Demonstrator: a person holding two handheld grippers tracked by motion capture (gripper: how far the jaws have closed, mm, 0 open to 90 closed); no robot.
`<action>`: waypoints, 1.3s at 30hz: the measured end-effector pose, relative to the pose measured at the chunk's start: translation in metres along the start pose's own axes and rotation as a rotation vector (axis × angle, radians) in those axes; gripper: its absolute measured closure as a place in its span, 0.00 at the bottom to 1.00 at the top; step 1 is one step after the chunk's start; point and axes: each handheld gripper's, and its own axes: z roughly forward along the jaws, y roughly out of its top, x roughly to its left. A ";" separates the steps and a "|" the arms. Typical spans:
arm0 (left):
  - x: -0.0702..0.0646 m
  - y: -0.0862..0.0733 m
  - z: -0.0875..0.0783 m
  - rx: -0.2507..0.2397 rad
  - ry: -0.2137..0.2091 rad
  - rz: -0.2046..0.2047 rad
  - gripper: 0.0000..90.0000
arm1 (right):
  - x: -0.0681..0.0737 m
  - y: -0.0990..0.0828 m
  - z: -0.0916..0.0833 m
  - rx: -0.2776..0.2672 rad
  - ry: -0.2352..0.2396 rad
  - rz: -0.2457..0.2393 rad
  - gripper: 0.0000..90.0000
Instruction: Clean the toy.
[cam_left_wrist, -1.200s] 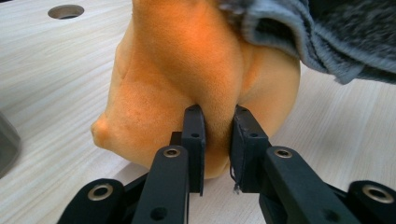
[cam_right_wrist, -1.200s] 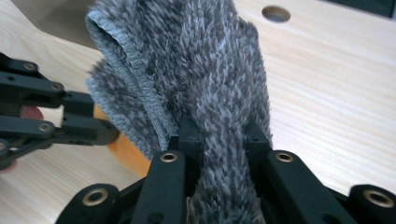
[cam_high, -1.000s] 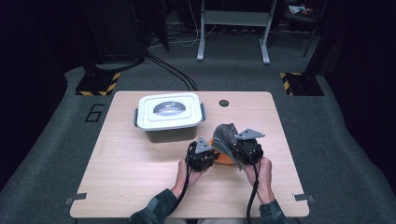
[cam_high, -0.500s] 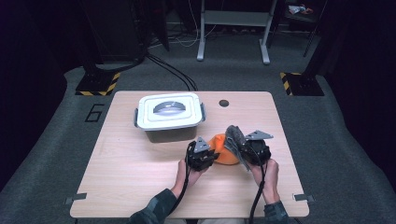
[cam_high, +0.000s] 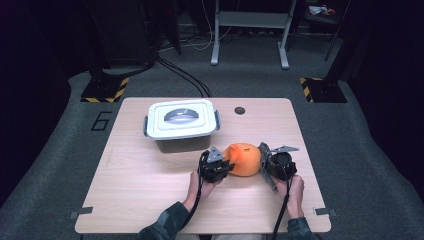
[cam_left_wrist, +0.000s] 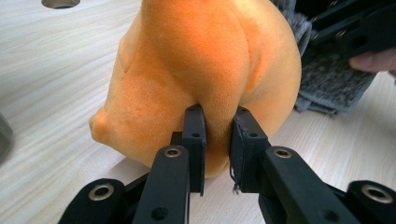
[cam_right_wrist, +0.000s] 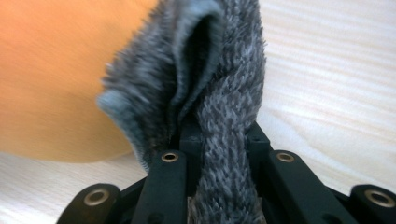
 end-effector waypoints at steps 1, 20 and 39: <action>0.000 0.000 0.000 0.000 0.000 0.000 0.86 | 0.000 0.000 0.000 0.000 0.000 0.000 0.84; 0.004 0.001 -0.001 0.008 -0.012 0.001 0.86 | -0.018 -0.006 -0.036 -0.076 0.022 0.022 0.84; 0.009 0.000 -0.004 -0.007 -0.043 0.003 0.69 | 0.039 0.031 -0.043 -0.108 0.072 -0.127 0.84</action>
